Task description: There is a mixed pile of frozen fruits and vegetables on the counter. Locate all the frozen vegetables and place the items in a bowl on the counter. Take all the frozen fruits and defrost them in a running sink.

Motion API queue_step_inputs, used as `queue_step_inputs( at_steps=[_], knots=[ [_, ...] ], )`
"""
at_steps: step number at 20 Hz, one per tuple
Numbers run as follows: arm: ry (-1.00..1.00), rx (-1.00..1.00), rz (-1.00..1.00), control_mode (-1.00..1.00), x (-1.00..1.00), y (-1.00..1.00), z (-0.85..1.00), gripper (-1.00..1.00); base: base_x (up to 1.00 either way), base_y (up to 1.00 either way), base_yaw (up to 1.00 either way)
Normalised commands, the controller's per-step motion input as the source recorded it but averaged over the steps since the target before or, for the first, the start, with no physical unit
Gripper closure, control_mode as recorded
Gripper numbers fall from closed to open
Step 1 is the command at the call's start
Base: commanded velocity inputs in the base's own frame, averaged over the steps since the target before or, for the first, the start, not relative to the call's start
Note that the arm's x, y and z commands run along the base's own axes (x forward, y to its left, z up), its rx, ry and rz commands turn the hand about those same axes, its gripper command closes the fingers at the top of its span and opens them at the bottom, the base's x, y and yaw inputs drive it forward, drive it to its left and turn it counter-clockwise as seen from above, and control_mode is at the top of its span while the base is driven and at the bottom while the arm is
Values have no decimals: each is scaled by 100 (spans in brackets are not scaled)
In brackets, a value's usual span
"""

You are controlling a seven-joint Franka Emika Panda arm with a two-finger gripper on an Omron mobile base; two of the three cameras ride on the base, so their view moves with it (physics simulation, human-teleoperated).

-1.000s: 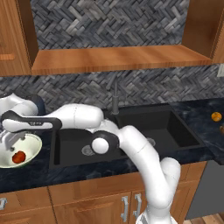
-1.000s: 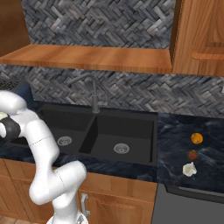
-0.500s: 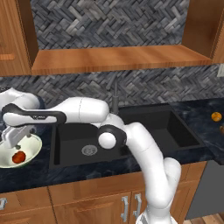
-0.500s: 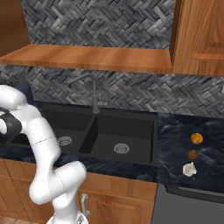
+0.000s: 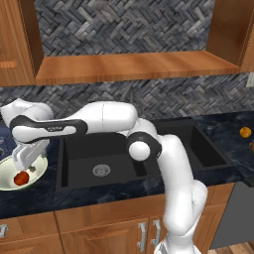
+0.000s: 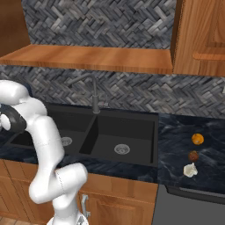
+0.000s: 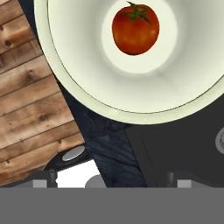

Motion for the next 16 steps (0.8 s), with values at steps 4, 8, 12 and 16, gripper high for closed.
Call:
queue_step_inputs(
  at_steps=[4, 8, 12, 16],
  knots=[
    [-2, 0, 0, -100, -41, -60, 9, -100, 0, 0, 0],
    [-1, 4, 0, -100, -34, -53, 15, -100, 0, 0, 0],
    [0, 7, 0, -100, -30, -52, 15, -100, 0, 0, 0],
    [-5, 9, 0, -100, -28, -50, 10, -100, 0, 0, 0]
  ],
)
